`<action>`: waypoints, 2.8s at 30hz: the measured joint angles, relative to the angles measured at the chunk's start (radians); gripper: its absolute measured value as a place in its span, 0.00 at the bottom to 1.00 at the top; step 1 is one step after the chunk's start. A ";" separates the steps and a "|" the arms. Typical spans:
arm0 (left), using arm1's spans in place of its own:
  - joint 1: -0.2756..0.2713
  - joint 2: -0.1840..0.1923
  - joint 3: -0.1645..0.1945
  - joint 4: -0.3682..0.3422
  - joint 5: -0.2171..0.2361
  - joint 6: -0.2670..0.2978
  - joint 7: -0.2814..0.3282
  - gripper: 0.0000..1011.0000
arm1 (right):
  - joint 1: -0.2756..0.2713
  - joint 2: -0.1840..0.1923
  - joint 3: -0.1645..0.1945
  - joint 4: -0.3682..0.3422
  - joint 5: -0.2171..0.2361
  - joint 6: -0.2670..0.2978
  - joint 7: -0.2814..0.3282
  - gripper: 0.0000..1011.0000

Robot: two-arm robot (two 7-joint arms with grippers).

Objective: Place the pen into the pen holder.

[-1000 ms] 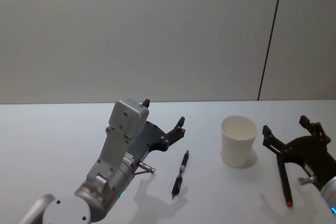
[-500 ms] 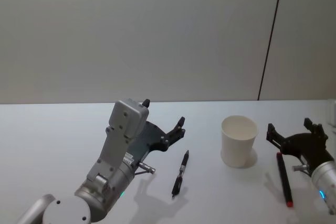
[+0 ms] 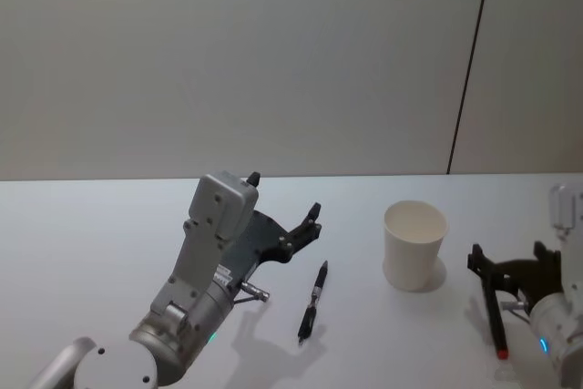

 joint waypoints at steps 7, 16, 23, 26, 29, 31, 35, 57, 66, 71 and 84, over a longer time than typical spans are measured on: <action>0.000 0.000 0.000 0.000 0.000 0.000 0.000 0.99 | 0.003 -0.018 0.000 0.023 0.030 0.050 -0.037 0.99; 0.000 0.000 0.000 0.000 0.000 0.000 0.000 0.99 | 0.007 -0.040 -0.004 0.053 0.057 0.092 -0.070 0.99; 0.000 0.000 0.000 0.000 0.000 0.000 0.000 0.99 | 0.012 -0.056 -0.009 0.077 0.063 0.108 -0.082 0.99; 0.000 0.000 0.000 0.000 0.000 0.000 0.000 0.99 | 0.015 -0.061 -0.010 0.088 0.063 0.112 -0.085 0.99; 0.000 0.000 0.000 0.000 0.000 0.000 0.000 0.99 | 0.018 -0.066 -0.012 0.099 0.062 0.116 -0.087 0.95; 0.000 0.000 0.000 0.000 0.000 0.000 0.000 0.99 | 0.019 -0.068 -0.012 0.104 0.061 0.118 -0.089 0.91; 0.000 0.000 0.000 0.000 0.000 0.000 0.000 0.99 | 0.023 -0.074 -0.013 0.119 0.057 0.123 -0.096 0.83; 0.000 0.000 0.000 0.000 0.000 0.000 0.000 0.99 | 0.027 -0.084 -0.004 0.161 0.023 0.116 -0.108 0.18; 0.000 0.000 0.000 0.000 0.000 0.000 0.000 0.99 | 0.012 -0.079 -0.004 0.131 -0.004 0.052 -0.070 0.18; 0.000 0.000 0.000 0.000 0.000 0.000 0.000 0.99 | 0.003 -0.074 -0.004 0.106 -0.020 0.002 -0.042 0.18; 0.000 0.000 0.000 0.000 0.000 0.000 0.000 0.99 | -0.012 -0.060 0.002 0.059 -0.057 -0.162 0.038 0.18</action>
